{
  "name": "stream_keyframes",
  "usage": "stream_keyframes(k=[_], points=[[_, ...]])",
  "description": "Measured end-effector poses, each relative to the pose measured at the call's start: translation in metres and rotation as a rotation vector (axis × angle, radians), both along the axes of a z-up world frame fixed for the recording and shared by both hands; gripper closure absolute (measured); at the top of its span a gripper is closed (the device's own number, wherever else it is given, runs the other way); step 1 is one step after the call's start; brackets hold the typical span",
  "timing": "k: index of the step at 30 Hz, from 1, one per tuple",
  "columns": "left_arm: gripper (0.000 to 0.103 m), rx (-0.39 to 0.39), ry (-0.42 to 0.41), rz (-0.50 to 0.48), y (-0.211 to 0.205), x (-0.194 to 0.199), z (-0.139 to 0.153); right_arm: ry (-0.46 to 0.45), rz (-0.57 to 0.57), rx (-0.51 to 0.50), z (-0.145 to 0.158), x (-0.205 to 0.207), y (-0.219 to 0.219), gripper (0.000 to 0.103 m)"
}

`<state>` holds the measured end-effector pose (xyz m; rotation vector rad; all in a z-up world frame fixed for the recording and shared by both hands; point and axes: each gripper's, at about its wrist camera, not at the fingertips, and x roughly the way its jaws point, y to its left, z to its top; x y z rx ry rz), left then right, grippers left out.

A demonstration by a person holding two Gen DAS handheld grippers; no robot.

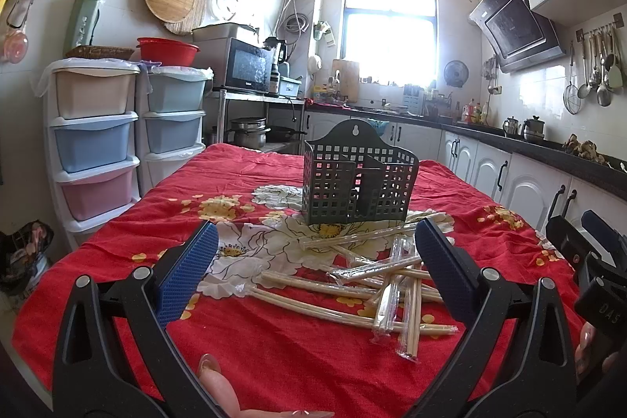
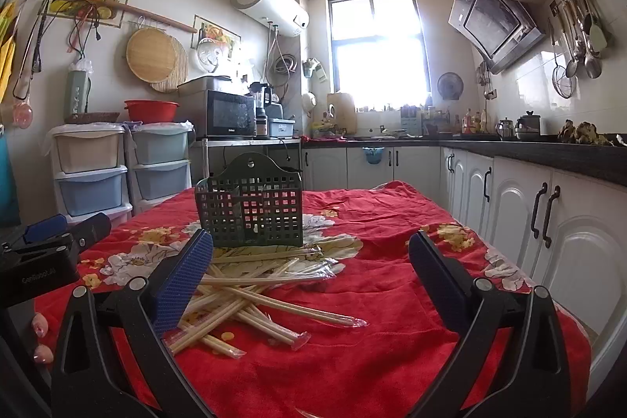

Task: Organize utensils

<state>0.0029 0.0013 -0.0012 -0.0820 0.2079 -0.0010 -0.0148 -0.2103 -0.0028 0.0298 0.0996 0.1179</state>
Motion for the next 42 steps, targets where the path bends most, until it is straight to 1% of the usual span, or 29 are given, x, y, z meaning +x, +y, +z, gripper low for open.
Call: stream_keyframes(k=[16,22,27,30,32,35,38,42], points=[[0.01,-0.009,0.01,0.002,0.003,0.001,-0.005,0.009,0.006,0.001,-0.004,0.002,0.0,0.006],[0.01,-0.052,0.046,0.021,0.014,0.008,-0.008,0.029,0.038,-0.032,-0.004,0.006,0.006,0.006],[0.01,-0.1,0.107,0.05,0.031,0.017,-0.011,0.049,0.107,-0.111,-0.001,0.013,0.019,0.006],[0.01,-0.157,0.139,0.045,0.048,0.022,-0.014,0.055,0.149,-0.162,0.001,0.018,0.03,0.006],[0.01,-0.18,0.151,0.053,0.057,0.024,-0.015,0.055,0.186,-0.206,0.003,0.021,0.04,0.006],[0.01,-0.181,0.178,0.073,0.065,0.029,-0.015,0.061,0.235,-0.269,0.006,0.026,0.053,0.006],[0.01,-0.175,0.233,0.095,0.073,0.037,-0.016,0.077,0.293,-0.319,0.008,0.032,0.068,0.006],[0.01,-0.177,0.311,0.109,0.085,0.048,-0.017,0.093,0.341,-0.43,0.007,0.041,0.089,0.006]])
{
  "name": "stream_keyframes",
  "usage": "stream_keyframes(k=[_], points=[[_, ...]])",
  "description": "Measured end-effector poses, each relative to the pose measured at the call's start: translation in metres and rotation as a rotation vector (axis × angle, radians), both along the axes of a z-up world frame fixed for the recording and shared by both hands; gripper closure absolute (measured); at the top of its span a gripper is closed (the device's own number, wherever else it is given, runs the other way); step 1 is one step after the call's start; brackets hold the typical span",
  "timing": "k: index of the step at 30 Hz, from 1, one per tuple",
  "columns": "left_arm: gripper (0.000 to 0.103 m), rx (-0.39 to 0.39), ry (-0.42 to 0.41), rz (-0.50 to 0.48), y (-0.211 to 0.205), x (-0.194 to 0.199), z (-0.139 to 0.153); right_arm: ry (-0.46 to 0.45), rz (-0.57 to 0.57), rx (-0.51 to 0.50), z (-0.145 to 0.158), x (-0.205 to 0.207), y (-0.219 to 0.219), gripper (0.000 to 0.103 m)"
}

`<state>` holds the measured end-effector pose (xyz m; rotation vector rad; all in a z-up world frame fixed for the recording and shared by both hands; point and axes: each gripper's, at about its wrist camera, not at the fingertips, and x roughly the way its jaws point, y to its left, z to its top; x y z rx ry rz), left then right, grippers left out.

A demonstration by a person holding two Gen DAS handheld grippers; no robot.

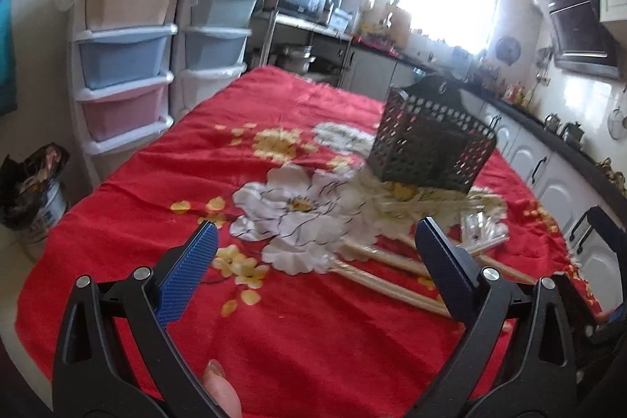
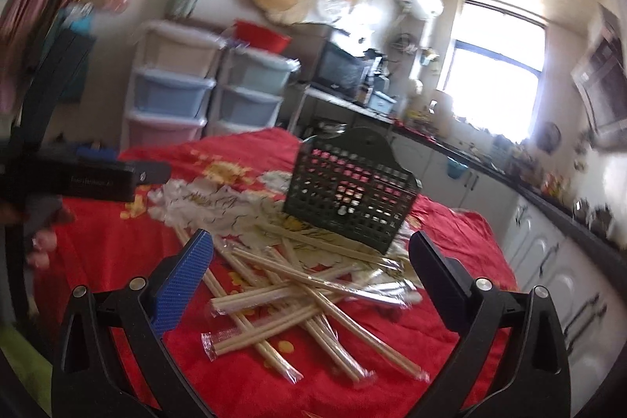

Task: Organize utensils
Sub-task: 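Lower the left tool onto a wrapped chopstick and close it while the right tool grasps another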

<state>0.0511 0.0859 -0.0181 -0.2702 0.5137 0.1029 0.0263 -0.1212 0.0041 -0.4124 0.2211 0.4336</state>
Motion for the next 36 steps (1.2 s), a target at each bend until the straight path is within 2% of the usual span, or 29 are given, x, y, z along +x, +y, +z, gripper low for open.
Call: stream_keyframes(k=[3,9,11,13,16,20,28,33,36], points=[[0.01,-0.026,0.045,-0.019,0.008,0.005,-0.001,0.006,0.029,-0.097,-0.003,0.008,0.017,0.006],[0.011,-0.098,0.135,-0.105,0.012,0.015,-0.01,0.037,0.062,-0.219,-0.013,0.022,0.033,0.007],[0.013,-0.116,0.159,-0.125,0.012,0.019,-0.014,0.044,0.072,-0.25,-0.017,0.025,0.036,0.012],[0.017,-0.14,0.196,-0.151,0.011,0.024,-0.019,0.063,0.082,-0.273,-0.019,0.029,0.037,0.021],[0.026,-0.181,0.237,-0.178,0.011,0.033,-0.025,0.112,0.094,-0.288,-0.023,0.038,0.038,0.024],[0.04,-0.238,0.273,-0.21,0.012,0.042,-0.031,0.133,0.114,-0.313,-0.026,0.045,0.043,0.028],[0.052,-0.326,0.316,-0.285,0.01,0.056,-0.038,0.153,0.146,-0.376,-0.034,0.055,0.055,0.048],[0.064,-0.37,0.341,-0.275,0.018,0.065,-0.048,0.146,0.168,-0.43,-0.038,0.058,0.063,0.049],[0.066,-0.382,0.344,-0.274,0.02,0.069,-0.049,0.15,0.183,-0.482,-0.043,0.061,0.071,0.052]])
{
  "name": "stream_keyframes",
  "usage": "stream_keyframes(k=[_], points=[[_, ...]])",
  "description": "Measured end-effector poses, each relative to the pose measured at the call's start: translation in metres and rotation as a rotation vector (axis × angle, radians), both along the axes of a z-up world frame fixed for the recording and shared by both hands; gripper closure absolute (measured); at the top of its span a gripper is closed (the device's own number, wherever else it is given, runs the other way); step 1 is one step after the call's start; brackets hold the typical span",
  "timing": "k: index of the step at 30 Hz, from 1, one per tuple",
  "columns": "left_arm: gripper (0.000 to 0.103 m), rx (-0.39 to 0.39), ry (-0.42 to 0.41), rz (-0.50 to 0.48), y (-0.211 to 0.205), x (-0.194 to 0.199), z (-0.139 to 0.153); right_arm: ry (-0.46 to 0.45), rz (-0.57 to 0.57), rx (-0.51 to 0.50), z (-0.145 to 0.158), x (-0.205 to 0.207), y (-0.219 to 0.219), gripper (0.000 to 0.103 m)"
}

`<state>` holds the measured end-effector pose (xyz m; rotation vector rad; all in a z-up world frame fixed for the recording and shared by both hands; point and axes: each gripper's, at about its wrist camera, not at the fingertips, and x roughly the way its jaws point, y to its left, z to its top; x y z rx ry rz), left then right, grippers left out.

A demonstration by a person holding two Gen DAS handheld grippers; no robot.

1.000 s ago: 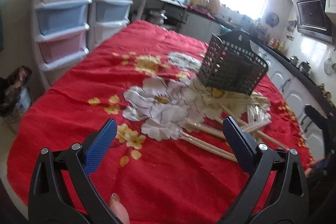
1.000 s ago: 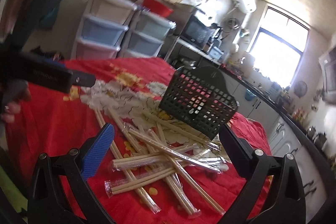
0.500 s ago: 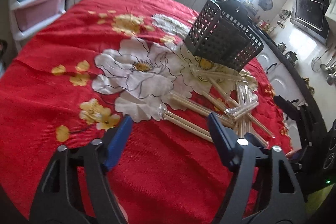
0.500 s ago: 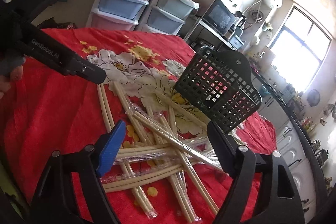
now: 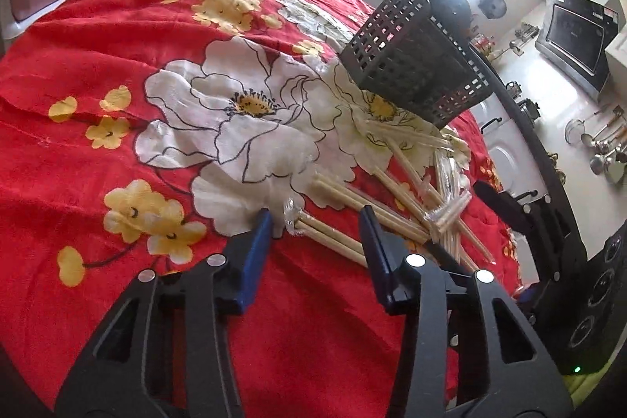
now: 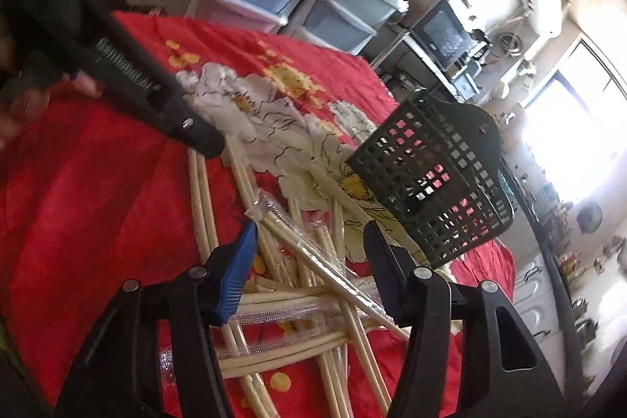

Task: Organize utensils
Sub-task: 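Lower the left tool onto a wrapped chopstick and close it while the right tool grasps another, then lift the held chopsticks with both tools and carry them above the green caddy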

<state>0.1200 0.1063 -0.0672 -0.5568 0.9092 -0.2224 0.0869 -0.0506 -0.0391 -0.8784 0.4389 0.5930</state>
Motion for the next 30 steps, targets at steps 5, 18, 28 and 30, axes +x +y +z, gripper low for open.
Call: stream_keyframes(k=[5,18,28,30], points=[[0.076,0.004,0.003,0.004,0.003,0.001,-0.001,0.015,-0.017,-0.033,-0.005,0.009,0.007,0.073],[0.098,-0.008,-0.029,0.009,0.012,-0.008,0.006,-0.053,-0.037,0.082,0.017,0.01,-0.008,0.089],[0.099,0.03,-0.151,0.062,0.032,-0.021,0.049,-0.093,-0.138,0.339,0.067,0.018,-0.06,0.093],[0.1,0.037,-0.161,0.078,0.036,-0.022,0.054,-0.097,-0.154,0.38,0.074,0.02,-0.069,0.093]])
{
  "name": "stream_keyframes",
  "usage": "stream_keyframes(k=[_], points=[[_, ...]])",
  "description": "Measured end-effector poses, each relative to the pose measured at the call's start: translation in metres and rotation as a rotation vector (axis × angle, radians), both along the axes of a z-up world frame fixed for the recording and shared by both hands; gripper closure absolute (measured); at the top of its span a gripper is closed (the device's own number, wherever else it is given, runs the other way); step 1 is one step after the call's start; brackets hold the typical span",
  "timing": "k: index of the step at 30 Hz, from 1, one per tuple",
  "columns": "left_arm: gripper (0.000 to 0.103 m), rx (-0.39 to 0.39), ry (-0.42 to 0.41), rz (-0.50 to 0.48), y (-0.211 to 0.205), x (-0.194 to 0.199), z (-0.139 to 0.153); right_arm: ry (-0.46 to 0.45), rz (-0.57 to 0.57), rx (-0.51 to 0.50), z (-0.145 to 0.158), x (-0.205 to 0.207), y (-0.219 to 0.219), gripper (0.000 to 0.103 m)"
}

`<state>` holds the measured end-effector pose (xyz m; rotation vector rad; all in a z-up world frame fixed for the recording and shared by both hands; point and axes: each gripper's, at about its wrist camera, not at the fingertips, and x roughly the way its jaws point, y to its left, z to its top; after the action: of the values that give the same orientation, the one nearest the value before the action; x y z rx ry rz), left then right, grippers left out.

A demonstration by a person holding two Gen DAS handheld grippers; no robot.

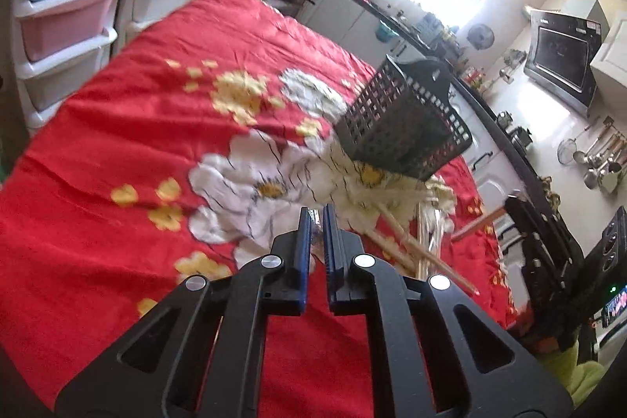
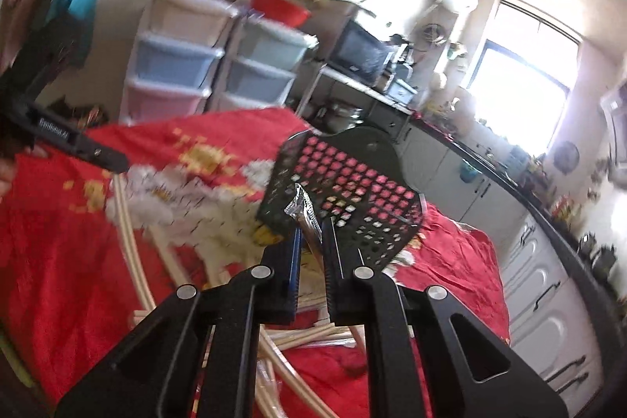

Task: Organize utensils
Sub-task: 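Lift the held chopsticks with both tools and carry them above the green caddy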

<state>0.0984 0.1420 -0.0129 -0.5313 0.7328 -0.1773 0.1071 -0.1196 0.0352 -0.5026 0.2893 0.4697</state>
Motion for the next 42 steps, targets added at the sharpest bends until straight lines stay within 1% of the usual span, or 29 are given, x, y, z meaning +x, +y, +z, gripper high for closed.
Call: stream_keyframes(k=[5,12,18,28,34,38,42], points=[[0.1,0.02,-0.045,0.022,0.008,-0.002,0.02,-0.008,-0.025,0.088,0.015,0.001,-0.02,0.094],[0.101,0.062,-0.133,0.03,0.01,0.002,0.058,-0.006,-0.037,0.19,0.036,0.004,-0.041,0.097],[0.101,0.089,-0.201,-0.002,-0.005,0.009,0.084,0.018,-0.054,0.274,0.054,0.014,-0.064,0.098],[0.101,0.114,-0.316,-0.074,-0.038,0.021,0.129,0.027,-0.053,0.424,0.087,0.029,-0.096,0.098],[0.101,0.146,-0.395,-0.104,-0.056,0.036,0.163,0.024,-0.031,0.493,0.112,0.042,-0.1,0.098],[0.101,0.153,-0.43,-0.113,-0.067,0.053,0.183,-0.015,-0.017,0.517,0.13,0.051,-0.098,0.098],[0.101,0.163,-0.466,-0.111,-0.076,0.066,0.199,-0.013,-0.019,0.558,0.142,0.068,-0.097,0.098]])
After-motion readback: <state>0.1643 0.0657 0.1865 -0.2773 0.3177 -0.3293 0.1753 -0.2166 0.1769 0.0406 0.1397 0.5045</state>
